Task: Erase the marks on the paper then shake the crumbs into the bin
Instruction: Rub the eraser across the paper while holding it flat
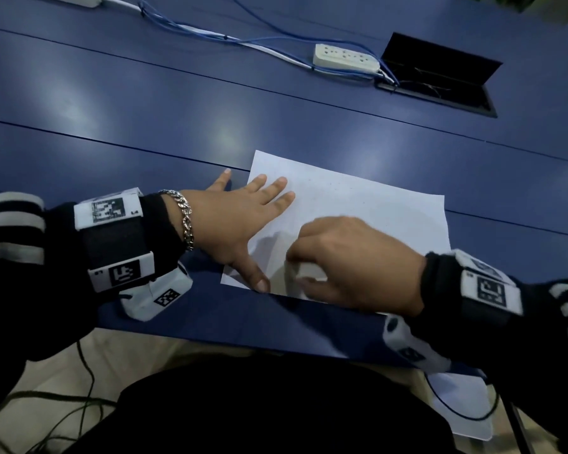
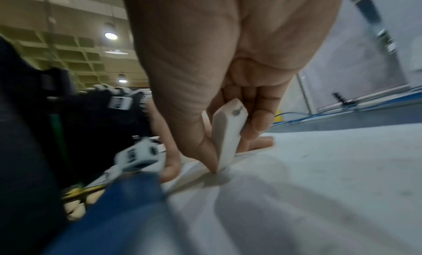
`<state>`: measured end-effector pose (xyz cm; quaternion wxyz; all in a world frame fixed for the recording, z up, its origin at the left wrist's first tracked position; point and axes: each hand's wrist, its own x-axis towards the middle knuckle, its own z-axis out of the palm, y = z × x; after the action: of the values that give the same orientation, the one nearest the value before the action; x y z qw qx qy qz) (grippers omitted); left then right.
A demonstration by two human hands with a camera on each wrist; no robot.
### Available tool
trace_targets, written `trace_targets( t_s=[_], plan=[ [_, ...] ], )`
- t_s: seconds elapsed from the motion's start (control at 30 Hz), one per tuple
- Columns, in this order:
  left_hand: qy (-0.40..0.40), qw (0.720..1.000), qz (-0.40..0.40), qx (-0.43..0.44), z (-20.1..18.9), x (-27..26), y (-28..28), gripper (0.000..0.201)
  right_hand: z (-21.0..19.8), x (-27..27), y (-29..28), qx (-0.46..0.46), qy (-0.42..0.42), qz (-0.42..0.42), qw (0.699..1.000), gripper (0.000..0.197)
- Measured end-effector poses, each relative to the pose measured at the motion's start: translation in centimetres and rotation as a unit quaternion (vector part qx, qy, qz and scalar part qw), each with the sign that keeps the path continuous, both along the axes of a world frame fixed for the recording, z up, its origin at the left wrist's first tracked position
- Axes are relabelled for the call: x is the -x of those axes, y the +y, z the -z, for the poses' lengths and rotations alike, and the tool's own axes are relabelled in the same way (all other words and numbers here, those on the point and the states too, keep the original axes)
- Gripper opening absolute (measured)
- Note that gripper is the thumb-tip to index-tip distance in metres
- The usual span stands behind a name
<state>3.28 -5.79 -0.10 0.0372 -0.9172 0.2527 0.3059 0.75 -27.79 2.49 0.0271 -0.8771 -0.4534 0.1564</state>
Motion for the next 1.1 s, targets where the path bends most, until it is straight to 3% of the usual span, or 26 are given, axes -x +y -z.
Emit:
trace_targets(
  t_s=[0.07,0.23,0.3,0.37,0.43,0.6,0.7,0.97,1.1],
  plan=[
    [-0.001,1.0,-0.002,0.001,0.0,0.1,0.0,0.151,-0.4,-0.5,0.0,0.014,0.022,0.009,1.0,0.022],
    [-0.003,1.0,0.0,0.001,-0.2,0.1,-0.1,0.151,0.2,-4.8,0.1,-0.02,-0.05,0.119,0.991,0.032],
    [0.0,1.0,-0.003,0.002,-0.4,0.2,0.0,0.151,0.2,-2.9,-0.1,-0.027,-0.044,0.083,0.995,0.031],
    [0.0,1.0,-0.003,0.004,-0.4,0.3,0.0,0.152,-0.1,-0.2,-0.6,-0.009,0.014,0.025,1.0,0.03],
    [-0.004,1.0,0.004,-0.001,-0.5,0.4,-0.1,0.153,-0.4,0.5,-1.6,-0.002,0.053,0.021,0.998,0.032],
    [-0.028,0.998,0.013,0.056,-0.9,1.8,-0.3,0.139,-0.4,-2.7,-5.6,-0.018,-0.028,0.156,0.987,0.034],
    [-0.078,0.991,-0.015,0.112,-0.6,1.9,-0.5,0.133,-0.4,-2.1,-6.2,-0.009,0.007,0.148,0.989,0.032],
    [-0.006,0.999,-0.008,0.051,-0.1,1.4,-0.8,0.139,-0.4,-3.9,-3.1,-0.037,0.007,0.09,0.995,0.031],
    [0.007,1.0,-0.003,0.021,0.0,1.4,-0.9,0.151,-0.1,-6.5,-2.5,-0.06,-0.019,0.106,0.992,0.032]
  ],
)
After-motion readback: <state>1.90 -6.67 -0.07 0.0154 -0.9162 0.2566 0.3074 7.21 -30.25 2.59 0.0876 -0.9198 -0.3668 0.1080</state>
